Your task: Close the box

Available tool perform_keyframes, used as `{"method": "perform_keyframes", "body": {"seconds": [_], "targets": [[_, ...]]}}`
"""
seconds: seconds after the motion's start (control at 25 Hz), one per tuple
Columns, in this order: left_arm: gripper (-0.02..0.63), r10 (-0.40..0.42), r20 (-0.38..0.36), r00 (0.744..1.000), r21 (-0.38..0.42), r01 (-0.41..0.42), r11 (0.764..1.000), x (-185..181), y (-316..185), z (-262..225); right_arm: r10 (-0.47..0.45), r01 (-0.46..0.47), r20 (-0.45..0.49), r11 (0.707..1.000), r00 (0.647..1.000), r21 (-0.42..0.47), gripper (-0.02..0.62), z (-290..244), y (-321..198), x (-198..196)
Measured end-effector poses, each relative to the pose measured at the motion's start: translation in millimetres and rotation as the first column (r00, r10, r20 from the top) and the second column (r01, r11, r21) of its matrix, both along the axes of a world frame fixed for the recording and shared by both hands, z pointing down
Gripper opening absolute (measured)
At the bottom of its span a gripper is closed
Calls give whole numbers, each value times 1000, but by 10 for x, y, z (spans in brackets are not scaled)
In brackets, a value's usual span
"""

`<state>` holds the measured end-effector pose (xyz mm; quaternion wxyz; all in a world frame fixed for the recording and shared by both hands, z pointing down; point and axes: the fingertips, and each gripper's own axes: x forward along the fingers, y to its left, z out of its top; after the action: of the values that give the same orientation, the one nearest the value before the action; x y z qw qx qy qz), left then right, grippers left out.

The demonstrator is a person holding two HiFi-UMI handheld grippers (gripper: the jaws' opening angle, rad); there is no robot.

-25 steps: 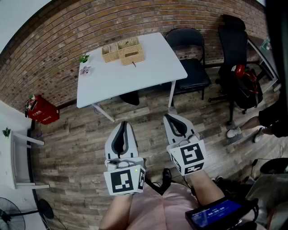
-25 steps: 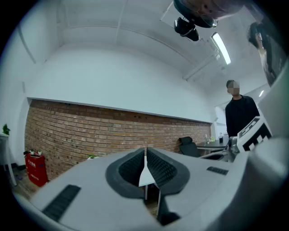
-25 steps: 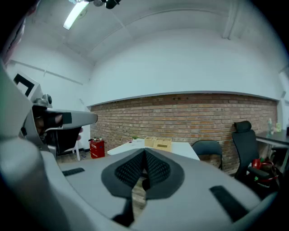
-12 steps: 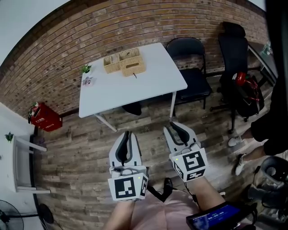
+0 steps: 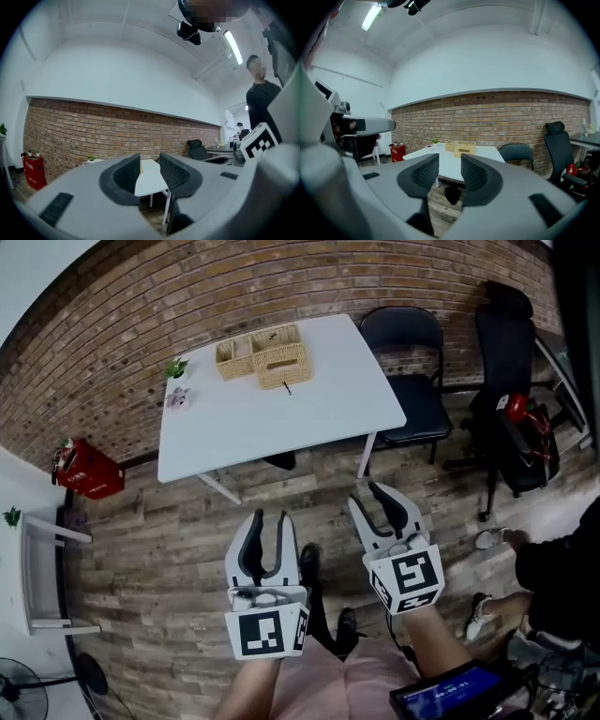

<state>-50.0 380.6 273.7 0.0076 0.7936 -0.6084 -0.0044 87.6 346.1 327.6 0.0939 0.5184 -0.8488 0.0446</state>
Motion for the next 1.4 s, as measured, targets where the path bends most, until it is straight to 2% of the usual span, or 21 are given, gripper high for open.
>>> {"method": "perform_keyframes", "body": {"seconds": [0.28, 0.64, 1.0, 1.4], "targets": [[123, 24, -14, 1000, -49, -25, 998, -258, -1014, 255, 39, -40, -24, 998, 999, -49, 146, 274, -954, -167], [123, 84, -17, 996, -33, -84, 996, -591, -2162, 108, 92, -93, -28, 995, 995, -29, 133, 62, -2034, -466], [123, 113, -25, 993, -27, -113, 993, -696, -2728, 94, 125, -125, -41, 992, 991, 13, 124, -166, -2571, -485], [123, 128, -10, 992, -56, -128, 990, -572, -3276, 254, 133, -133, -37, 991, 990, -3, 121, -53, -3104, -344]]}}
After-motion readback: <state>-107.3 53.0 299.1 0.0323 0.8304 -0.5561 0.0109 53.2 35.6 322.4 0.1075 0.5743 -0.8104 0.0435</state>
